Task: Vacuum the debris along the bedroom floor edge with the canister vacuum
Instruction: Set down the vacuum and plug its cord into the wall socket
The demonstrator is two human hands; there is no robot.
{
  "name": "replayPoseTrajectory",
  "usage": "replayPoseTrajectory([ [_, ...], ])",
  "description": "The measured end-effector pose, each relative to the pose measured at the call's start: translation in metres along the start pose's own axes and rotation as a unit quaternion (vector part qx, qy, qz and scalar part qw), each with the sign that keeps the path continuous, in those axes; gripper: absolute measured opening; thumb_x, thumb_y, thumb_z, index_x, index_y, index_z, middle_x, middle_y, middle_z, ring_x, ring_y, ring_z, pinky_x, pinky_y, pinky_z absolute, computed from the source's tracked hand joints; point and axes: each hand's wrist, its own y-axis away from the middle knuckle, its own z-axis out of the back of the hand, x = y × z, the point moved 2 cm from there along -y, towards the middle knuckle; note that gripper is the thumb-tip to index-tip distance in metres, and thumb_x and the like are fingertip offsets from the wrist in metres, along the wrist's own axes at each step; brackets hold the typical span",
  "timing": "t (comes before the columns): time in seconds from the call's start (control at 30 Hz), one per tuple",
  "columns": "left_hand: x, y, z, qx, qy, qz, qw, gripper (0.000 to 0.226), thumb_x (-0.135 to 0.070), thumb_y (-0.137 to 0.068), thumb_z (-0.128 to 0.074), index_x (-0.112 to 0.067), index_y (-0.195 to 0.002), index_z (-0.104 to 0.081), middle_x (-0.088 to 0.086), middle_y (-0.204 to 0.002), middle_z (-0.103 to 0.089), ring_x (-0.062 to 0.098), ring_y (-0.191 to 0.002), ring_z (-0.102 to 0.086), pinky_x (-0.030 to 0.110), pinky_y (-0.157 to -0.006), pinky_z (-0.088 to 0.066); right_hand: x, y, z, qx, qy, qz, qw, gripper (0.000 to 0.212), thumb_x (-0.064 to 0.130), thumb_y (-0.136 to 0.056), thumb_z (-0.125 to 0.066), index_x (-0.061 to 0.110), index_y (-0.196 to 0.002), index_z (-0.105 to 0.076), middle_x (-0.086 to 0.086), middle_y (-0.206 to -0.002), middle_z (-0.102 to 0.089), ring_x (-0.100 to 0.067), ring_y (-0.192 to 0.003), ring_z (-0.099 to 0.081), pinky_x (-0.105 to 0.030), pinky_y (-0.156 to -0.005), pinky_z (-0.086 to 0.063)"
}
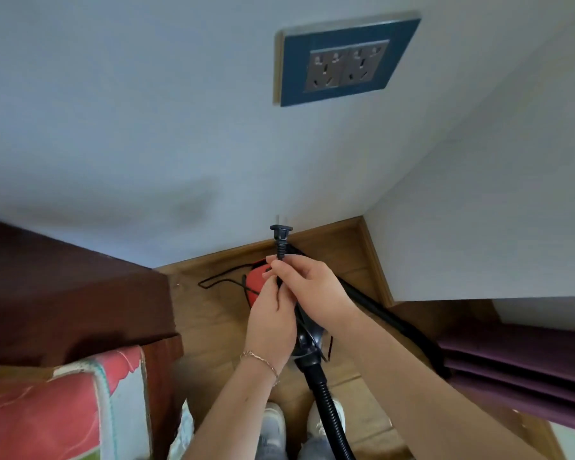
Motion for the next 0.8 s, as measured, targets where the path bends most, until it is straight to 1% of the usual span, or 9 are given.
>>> replayPoseTrajectory([
  [0.13,-0.052,0.021,0.014,0.017,0.004,-0.047,0.999,0.022,-0.019,-0.098,-0.038,-0.02,-0.109,-0.057,-0.006,-0.087,-0.063,0.003,-0.072,-0.063,0.015,-0.061,-0.049,0.061,0.024,0.005,-0.02,-0.066,0.032,0.997,0.017,0.03,-0.093,-0.054,0.025,-0.088,-0.069,0.004,-0.085,-0.075,-0.009,-0.086,-0.068,-0.028,-0.083,-0.053],
  [0.23,-0.079,0.034,0.021,0.006,-0.01,-0.099,0.995,0.022,-0.019,-0.096,-0.042,-0.013,-0.111,-0.057,-0.013,-0.085,-0.059,0.001,-0.074,-0.058,0.019,-0.067,-0.048,0.092,0.04,0.01,-0.022,-0.055,0.056,0.997,0.015,0.031,-0.094,-0.051,0.027,-0.09,-0.066,0.008,-0.081,-0.074,-0.007,-0.078,-0.069,-0.029,-0.073,-0.056],
  [0.3,-0.092,0.041,0.018,0.02,0.036,-0.089,0.995,0.016,-0.019,-0.096,-0.044,-0.019,-0.103,-0.058,-0.004,-0.088,-0.066,0.009,-0.078,-0.064,0.031,-0.075,-0.055,0.107,0.048,0.015,-0.03,-0.06,0.072,0.995,0.014,0.032,-0.093,-0.051,0.032,-0.089,-0.064,0.01,-0.078,-0.074,-0.004,-0.075,-0.068,-0.023,-0.071,-0.054],
  [0.37,-0.102,0.045,0.015,0.028,0.082,-0.082,0.993,0.016,-0.021,-0.096,-0.044,-0.026,-0.097,-0.059,-0.001,-0.088,-0.069,0.012,-0.082,-0.067,0.036,-0.081,-0.055,0.12,0.051,0.023,-0.047,-0.08,0.081,0.992,0.012,0.03,-0.094,-0.051,0.032,-0.093,-0.063,0.008,-0.076,-0.074,-0.003,-0.067,-0.068,-0.018,-0.061,-0.051],
  [0.43,-0.107,0.045,0.013,0.031,0.077,-0.115,0.99,0.021,-0.022,-0.097,-0.041,-0.031,-0.103,-0.059,-0.006,-0.09,-0.07,0.005,-0.088,-0.065,0.027,-0.086,-0.052,0.131,0.051,0.036,-0.058,-0.113,0.082,0.988,0.011,0.026,-0.095,-0.051,0.028,-0.102,-0.06,0.003,-0.074,-0.074,-0.006,-0.057,-0.066,-0.017,-0.047,-0.047],
  [0.47,-0.108,0.044,0.013,0.034,0.058,-0.131,0.989,0.024,-0.022,-0.097,-0.039,-0.033,-0.108,-0.058,-0.01,-0.092,-0.069,0.001,-0.092,-0.063,0.021,-0.088,-0.05,0.137,0.049,0.042,-0.059,-0.129,0.085,0.986,0.013,0.025,-0.096,-0.051,0.027,-0.105,-0.059,0.001,-0.072,-0.073,-0.009,-0.055,-0.065,-0.021,-0.045,-0.047],
  [0.53,-0.106,0.038,0.012,0.032,0.011,-0.145,0.989,0.024,-0.021,-0.098,-0.038,-0.03,-0.107,-0.059,-0.012,-0.092,-0.069,-0.005,-0.094,-0.06,0.014,-0.087,-0.046,0.147,0.044,0.053,-0.062,-0.132,0.096,0.985,0.015,0.026,-0.096,-0.048,0.026,-0.108,-0.058,0.0,-0.068,-0.071,-0.013,-0.054,-0.062,-0.027,-0.048,-0.049],
  [0.63,-0.103,0.031,0.01,0.03,-0.042,-0.143,0.988,0.024,-0.021,-0.097,-0.04,-0.037,-0.096,-0.057,-0.014,-0.089,-0.068,-0.012,-0.09,-0.058,0.001,-0.077,-0.041,0.159,0.032,0.063,-0.058,-0.11,0.098,0.987,0.018,0.03,-0.098,-0.044,0.025,-0.104,-0.06,0.001,-0.061,-0.068,-0.01,-0.049,-0.058,-0.018,-0.051,-0.05],
  [0.8,-0.103,0.028,0.001,0.04,-0.045,-0.149,0.987,0.026,-0.019,-0.095,-0.046,-0.044,-0.094,-0.054,-0.018,-0.086,-0.066,-0.014,-0.088,-0.059,-0.001,-0.076,-0.041,0.16,0.013,0.063,-0.053,-0.106,0.072,0.99,0.025,0.028,-0.099,-0.041,0.017,-0.094,-0.063,0.004,-0.058,-0.066,-0.008,-0.043,-0.054,-0.017,-0.046,-0.048],
])
